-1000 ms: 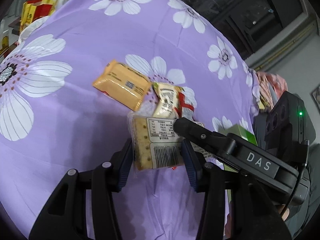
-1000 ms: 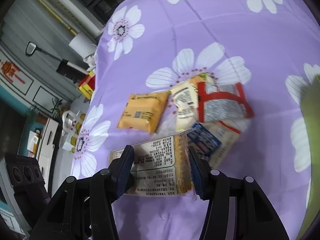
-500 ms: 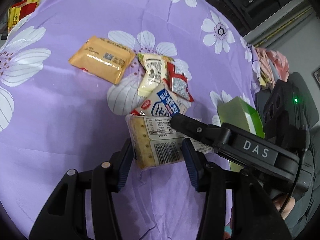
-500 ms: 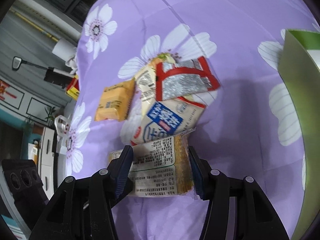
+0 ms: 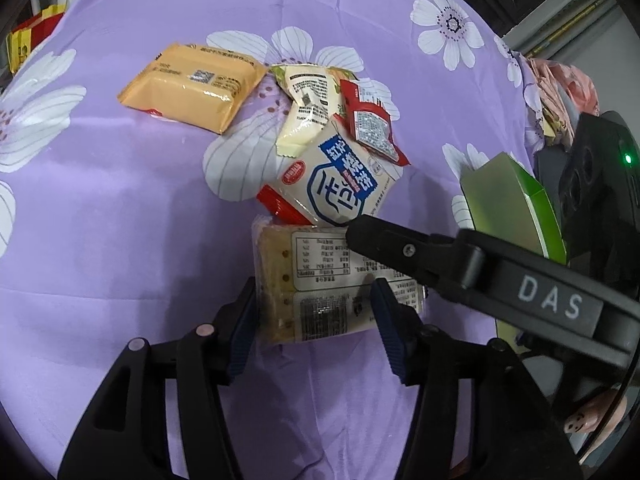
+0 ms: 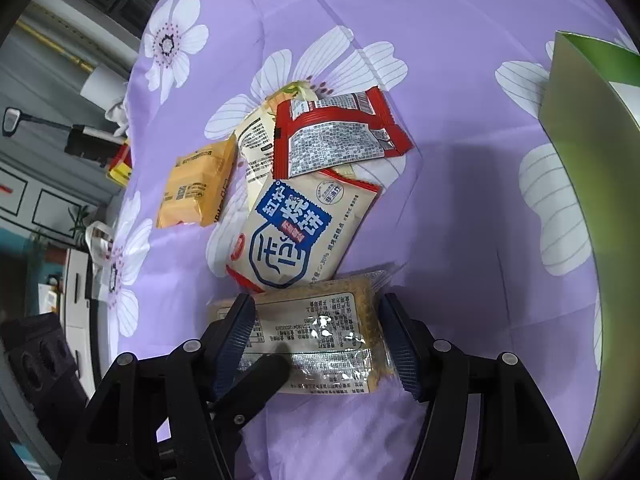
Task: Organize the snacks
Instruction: 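Lift the cracker pack with the right gripper and carry it over the box, then lower the cracker pack into the box and open the right gripper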
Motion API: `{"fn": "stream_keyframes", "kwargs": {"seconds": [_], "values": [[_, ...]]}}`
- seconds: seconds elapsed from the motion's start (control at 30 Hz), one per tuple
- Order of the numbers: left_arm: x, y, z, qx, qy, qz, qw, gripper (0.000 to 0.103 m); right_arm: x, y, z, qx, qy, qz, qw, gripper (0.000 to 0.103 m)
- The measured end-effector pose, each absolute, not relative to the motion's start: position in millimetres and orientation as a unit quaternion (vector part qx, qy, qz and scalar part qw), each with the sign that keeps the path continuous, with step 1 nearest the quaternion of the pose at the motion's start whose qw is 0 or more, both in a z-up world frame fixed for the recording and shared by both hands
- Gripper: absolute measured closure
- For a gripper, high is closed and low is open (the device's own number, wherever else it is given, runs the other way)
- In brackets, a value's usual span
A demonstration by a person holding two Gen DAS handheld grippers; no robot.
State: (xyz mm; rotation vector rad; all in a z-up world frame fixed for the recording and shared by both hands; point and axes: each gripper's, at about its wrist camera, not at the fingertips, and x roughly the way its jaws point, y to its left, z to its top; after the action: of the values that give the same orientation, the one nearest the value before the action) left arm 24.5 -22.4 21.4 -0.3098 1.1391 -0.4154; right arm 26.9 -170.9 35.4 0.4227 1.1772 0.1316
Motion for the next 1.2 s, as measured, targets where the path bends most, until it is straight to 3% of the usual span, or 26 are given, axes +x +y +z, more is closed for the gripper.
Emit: {"fn": "stream_keyframes", "kwargs": {"seconds": [0.27, 0.53, 0.83, 1.2], "values": [[17, -23, 32, -0.157, 0.511, -0.209, 0.819, 0.052, 23, -172, 39, 0.200, 0.541, 0.057, 0.815, 0.038], [7, -39, 73, -0.149, 0.444, -0.235, 0.852, 0.052, 6, -182, 82, 0.193, 0.482, 0.055, 0.853, 0.038], [0, -113, 110, -0.079, 0.399, -0.299, 0.863, 0.052, -22, -245, 125, 0.225, 0.401, 0.012, 0.888, 0.038], [0, -210, 117, -0.013, 0.390, -0.379, 0.839, 0.054, -66, -342, 130, 0.319, 0.332, -0.083, 0.884, 0.038]]}}
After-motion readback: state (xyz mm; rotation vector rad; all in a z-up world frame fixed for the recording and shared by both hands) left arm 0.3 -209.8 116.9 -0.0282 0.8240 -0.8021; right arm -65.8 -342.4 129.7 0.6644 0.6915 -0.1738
